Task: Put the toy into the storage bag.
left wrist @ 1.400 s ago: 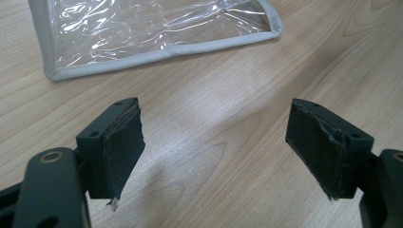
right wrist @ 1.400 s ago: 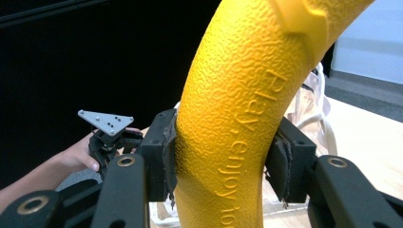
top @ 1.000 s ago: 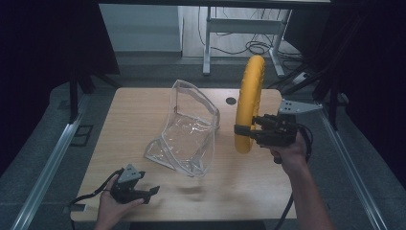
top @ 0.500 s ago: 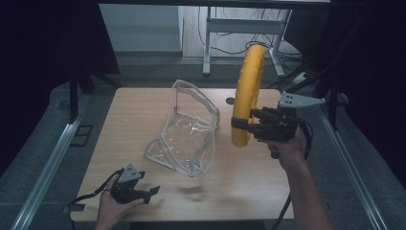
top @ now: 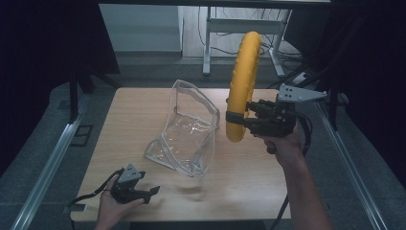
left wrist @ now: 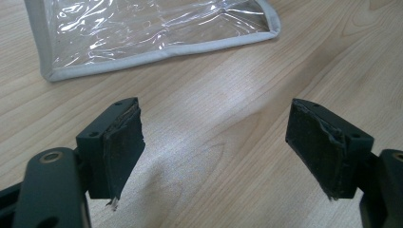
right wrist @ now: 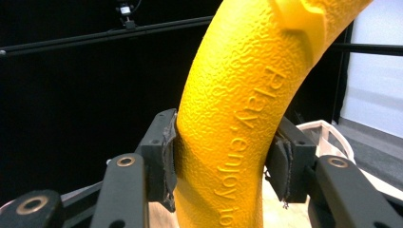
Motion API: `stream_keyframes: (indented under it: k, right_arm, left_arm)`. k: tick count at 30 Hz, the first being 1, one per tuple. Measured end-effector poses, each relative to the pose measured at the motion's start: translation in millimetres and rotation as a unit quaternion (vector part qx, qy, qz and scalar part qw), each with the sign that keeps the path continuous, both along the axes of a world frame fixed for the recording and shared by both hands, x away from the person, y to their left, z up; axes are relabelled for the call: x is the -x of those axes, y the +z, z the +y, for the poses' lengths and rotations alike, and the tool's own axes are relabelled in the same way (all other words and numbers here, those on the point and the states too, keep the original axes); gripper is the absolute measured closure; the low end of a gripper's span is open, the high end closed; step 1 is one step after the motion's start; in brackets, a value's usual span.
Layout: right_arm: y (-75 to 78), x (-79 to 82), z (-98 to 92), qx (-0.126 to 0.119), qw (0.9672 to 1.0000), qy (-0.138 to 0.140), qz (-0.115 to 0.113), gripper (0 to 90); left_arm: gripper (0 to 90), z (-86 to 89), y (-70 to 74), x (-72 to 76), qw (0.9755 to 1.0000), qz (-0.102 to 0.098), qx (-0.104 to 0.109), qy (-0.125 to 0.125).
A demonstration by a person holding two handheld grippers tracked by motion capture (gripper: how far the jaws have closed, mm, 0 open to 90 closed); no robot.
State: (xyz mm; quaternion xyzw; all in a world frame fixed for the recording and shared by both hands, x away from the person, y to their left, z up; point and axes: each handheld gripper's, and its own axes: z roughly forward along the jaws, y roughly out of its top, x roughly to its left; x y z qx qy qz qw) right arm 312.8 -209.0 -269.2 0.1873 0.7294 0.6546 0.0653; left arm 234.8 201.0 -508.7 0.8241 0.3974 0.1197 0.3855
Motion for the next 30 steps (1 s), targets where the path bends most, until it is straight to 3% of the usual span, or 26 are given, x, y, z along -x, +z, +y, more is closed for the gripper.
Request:
stream_keyframes:
  k: [30]
  right_arm:
    - [15.5,3.1,37.5,-0.008,0.9989,0.045,-0.011,49.9]
  left_arm:
    - [20.0,1.6,1.8,0.9,1.0,-0.002,0.0,0.001]
